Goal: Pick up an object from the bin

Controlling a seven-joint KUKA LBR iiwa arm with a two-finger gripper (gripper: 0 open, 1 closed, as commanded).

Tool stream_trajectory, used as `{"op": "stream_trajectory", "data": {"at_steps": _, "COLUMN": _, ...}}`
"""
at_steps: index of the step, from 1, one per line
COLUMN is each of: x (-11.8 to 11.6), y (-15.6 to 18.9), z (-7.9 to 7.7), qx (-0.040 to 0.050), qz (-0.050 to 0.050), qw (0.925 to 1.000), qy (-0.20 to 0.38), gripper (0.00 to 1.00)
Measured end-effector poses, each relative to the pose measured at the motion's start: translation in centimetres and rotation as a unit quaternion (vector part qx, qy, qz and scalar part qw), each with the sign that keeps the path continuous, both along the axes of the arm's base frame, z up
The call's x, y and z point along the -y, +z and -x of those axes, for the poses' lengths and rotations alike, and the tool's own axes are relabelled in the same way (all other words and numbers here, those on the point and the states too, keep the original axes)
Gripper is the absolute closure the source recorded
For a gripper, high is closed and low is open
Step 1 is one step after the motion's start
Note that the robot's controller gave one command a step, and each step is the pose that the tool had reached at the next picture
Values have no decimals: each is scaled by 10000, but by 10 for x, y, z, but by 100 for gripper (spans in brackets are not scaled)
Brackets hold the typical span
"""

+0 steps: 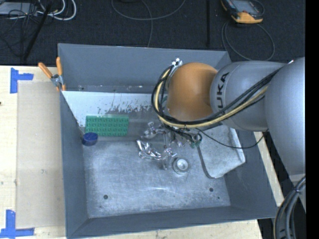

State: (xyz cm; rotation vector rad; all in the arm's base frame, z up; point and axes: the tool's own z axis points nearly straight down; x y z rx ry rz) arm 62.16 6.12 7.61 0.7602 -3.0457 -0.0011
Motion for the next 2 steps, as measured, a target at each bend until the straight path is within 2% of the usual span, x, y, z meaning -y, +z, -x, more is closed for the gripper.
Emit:
{"op": "stream_trajectory", "data": {"at_steps": 1, "x": 0, "y": 2, "z": -1, "qx": 8, "qz": -6, "qw": 10000, "qy": -23, "gripper": 100}}
{"op": "stream_trajectory", "data": {"at_steps": 2, "x": 20, "y": 138, "z": 16, "qx": 61, "qz": -3, "qw": 9997, "qy": -219, "gripper": 100}}
